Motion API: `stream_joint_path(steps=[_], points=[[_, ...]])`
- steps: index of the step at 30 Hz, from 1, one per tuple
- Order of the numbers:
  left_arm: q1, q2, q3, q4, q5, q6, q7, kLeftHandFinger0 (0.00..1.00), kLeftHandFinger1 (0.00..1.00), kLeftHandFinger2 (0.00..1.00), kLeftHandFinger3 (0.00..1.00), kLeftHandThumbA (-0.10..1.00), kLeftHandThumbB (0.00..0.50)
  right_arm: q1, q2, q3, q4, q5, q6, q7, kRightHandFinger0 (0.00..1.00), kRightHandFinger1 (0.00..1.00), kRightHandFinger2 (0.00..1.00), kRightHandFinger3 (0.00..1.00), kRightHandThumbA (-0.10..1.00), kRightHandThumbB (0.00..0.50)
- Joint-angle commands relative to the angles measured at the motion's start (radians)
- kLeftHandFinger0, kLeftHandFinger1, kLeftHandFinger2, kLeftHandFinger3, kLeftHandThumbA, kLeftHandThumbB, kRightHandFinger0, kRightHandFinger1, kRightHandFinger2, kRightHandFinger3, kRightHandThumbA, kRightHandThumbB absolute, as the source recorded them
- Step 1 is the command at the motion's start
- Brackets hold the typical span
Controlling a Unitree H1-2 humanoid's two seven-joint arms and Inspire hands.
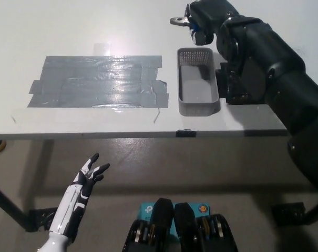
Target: The robot picks the blue plier placed on top of the container and places it on the grey area of the table
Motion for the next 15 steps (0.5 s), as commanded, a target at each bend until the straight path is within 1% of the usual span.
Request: stream_joint_path(steps=[1,2,3,4,5,6,7,8,9,10,11,12,13,14,15], points=[[-0.009,0.01,-0.003,-0.039,-0.001,-0.003,-0.013,0.94,0.92,0.86,1.0,1.0,0.02,-0.13,0.05,0.002,-0.01,-0.022,0.006,-0.034,0.04,0.53,0.89,0.58,-0.1,0.237],[-0.009,0.009,-0.005,-0.037,0.006,-0.007,-0.01,0.94,0.92,0.86,1.0,1.0,0.021,-0.132,0.069,0.0,0.003,-0.018,-0.005,-0.045,0.03,0.52,0.89,0.56,-0.1,0.235],[-0.01,0.007,-0.007,-0.035,0.009,-0.007,-0.009,0.94,0.92,0.86,1.0,1.0,0.022,-0.132,0.071,0.0,0.006,-0.018,-0.011,-0.049,0.03,0.52,0.88,0.55,-0.1,0.234],[-0.009,0.006,-0.01,-0.034,0.011,-0.014,-0.009,0.93,0.92,0.87,1.0,1.0,0.025,-0.129,0.101,-0.006,0.03,-0.009,-0.031,-0.07,0.09,0.59,0.96,0.59,-0.1,0.239],[-0.008,0.005,-0.013,-0.035,0.015,-0.011,-0.009,0.93,0.93,0.87,1.0,1.0,0.026,-0.13,0.111,-0.008,0.04,-0.005,-0.032,-0.07,0.14,0.55,0.86,0.55,-0.1,0.239],[-0.008,0.004,-0.016,-0.034,0.016,-0.011,-0.009,0.93,0.93,0.89,1.0,1.0,0.029,-0.129,0.122,-0.004,0.045,-0.009,-0.035,-0.075,0.24,0.57,0.81,0.57,-0.1,0.269],[-0.005,0.002,-0.02,-0.032,0.017,-0.013,-0.009,0.94,0.96,0.94,1.0,1.0,0.028,-0.124,0.15,-0.006,0.055,-0.006,-0.038,-0.087,0.16,0.44,0.62,0.53,-0.1,0.271],[-0.005,0.001,-0.022,-0.033,0.018,-0.015,-0.009,0.95,0.97,0.97,1.0,1.0,0.019,-0.12,0.168,-0.013,0.062,0.002,-0.038,-0.092,0.12,0.35,0.51,0.68,-0.1,0.272],[-0.004,0.001,-0.023,-0.035,0.018,-0.013,-0.008,0.97,1.0,1.0,1.0,1.0,0.021,-0.114,0.195,-0.009,0.072,-0.002,-0.028,-0.104,0.1,0.31,0.46,0.66,-0.1,0.27],[-0.004,0.002,-0.023,-0.035,0.017,-0.015,-0.008,1.0,1.0,1.0,1.0,1.0,0.026,-0.109,0.215,-0.006,0.08,-0.003,-0.029,-0.11,0.09,0.27,0.4,0.55,-0.1,0.261],[-0.003,0.003,-0.024,-0.036,0.017,-0.015,-0.008,1.0,1.0,1.0,1.0,1.0,0.023,-0.108,0.223,-0.006,0.085,-0.004,-0.031,-0.113,0.07,0.22,0.34,0.5,-0.1,0.26],[-0.004,0.003,-0.025,-0.037,0.018,-0.016,-0.008,1.0,1.0,1.0,1.0,1.0,0.025,-0.104,0.244,0.002,0.094,-0.009,-0.04,-0.11,0.09,0.22,0.34,0.51,-0.1,0.256],[-0.005,0.003,-0.026,-0.038,0.015,-0.013,-0.008,1.0,1.0,1.0,1.0,1.0,0.022,-0.104,0.263,0.006,0.106,-0.011,-0.037,-0.109,0.22,0.35,0.44,0.54,-0.1,0.257],[-0.006,0.003,-0.027,-0.038,0.015,-0.013,-0.009,1.0,1.0,1.0,1.0,1.0,0.023,-0.104,0.267,0.006,0.11,-0.012,-0.036,-0.11,0.29,0.39,0.46,0.56,-0.1,0.258],[-0.006,0.001,-0.029,-0.038,0.016,-0.013,-0.008,1.0,1.0,1.0,1.0,1.0,0.022,-0.103,0.28,0.013,0.12,-0.018,-0.035,-0.117,0.35,0.43,0.51,0.64,-0.1,0.261]])
